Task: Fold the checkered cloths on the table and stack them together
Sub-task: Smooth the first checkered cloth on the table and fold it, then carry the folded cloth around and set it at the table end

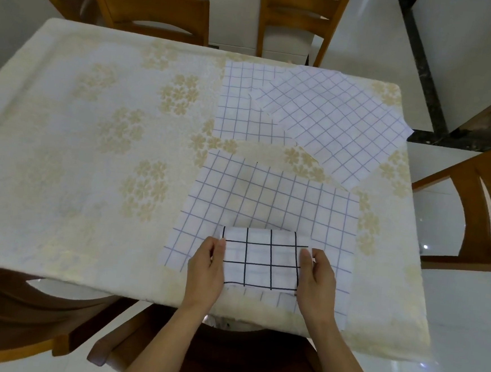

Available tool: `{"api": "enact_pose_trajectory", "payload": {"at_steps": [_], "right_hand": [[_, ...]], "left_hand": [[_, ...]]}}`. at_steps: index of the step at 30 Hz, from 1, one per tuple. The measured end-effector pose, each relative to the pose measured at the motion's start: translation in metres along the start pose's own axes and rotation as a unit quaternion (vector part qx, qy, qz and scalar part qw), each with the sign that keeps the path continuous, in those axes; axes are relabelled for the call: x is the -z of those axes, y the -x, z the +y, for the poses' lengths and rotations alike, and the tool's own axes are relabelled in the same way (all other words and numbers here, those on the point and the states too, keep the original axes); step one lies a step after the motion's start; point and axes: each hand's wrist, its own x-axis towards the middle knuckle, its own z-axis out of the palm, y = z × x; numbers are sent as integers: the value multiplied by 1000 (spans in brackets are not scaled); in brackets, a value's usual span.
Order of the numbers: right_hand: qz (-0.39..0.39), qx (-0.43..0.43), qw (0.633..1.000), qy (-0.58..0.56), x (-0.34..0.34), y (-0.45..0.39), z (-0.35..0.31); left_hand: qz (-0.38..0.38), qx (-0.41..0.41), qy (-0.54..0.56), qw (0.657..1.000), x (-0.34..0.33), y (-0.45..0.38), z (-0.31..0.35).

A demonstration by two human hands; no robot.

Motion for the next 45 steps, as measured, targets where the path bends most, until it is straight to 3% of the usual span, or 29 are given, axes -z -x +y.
{"api": "enact_pose_trajectory", "payload": {"at_steps": [6, 13, 21, 35, 41, 45], "right_hand": [[-45, 40, 998, 28, 21, -5, 5], [-135, 116, 984, 30, 51, -18, 4], [-232, 145, 960, 62, 57, -12, 3], [-475, 259, 835, 105, -35, 101, -29], [-519, 329, 779, 129, -73, 168, -23], [-544, 357, 743, 158, -95, 214, -19]], "left_hand": [[43, 19, -6, 999, -13, 22, 6], [99, 96, 46, 989, -34, 61, 12], [247, 80, 41, 965, -47, 127, 15], [525, 201, 12, 827, 20, 252, -36], [594, 240, 54, 766, 46, 308, -71], [614, 250, 80, 744, 71, 338, -97]]}}
